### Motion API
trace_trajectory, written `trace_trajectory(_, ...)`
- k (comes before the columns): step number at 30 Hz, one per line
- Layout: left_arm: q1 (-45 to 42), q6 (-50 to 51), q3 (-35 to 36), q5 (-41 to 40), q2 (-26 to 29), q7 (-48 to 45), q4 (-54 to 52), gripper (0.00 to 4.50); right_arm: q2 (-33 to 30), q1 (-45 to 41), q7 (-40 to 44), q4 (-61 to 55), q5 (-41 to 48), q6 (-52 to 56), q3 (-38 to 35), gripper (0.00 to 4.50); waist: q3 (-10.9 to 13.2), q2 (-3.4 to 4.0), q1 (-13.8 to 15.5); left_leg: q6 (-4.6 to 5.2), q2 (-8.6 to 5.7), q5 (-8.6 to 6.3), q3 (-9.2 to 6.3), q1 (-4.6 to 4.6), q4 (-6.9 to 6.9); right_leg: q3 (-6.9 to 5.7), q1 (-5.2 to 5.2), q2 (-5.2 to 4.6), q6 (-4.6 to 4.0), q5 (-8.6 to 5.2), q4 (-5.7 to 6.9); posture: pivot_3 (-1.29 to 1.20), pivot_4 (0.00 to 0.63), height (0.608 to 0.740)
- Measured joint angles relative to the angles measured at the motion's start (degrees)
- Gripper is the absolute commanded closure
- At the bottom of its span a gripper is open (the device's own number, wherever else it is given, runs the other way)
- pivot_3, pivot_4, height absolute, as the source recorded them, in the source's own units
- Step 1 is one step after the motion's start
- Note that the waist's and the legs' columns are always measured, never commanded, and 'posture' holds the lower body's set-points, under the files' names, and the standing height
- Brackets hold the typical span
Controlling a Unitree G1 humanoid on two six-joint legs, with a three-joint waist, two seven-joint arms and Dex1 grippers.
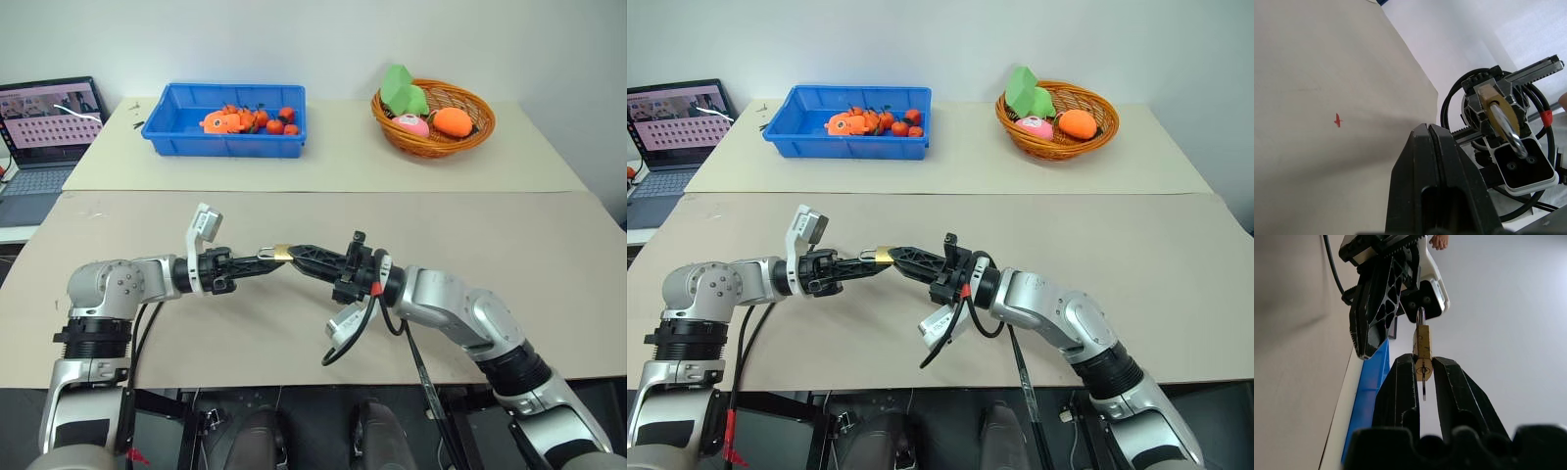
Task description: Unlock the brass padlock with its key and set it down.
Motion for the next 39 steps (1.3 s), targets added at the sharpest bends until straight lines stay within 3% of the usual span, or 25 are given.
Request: trace_trajectory(39,-1.25,0.06,0.25,-0.07,0.53,2.39,-0.07,4.46,-0.52,-1.02,-0.47,7.12,-0.03,-1.47,0.09,4.40,0.00,0.00,-0.01,0.00,0.00,0.00,0.00,-0.01,0.00,0.01,0.00,-0.01,0.00,0.00,0.00,0.00,0.150,0.664)
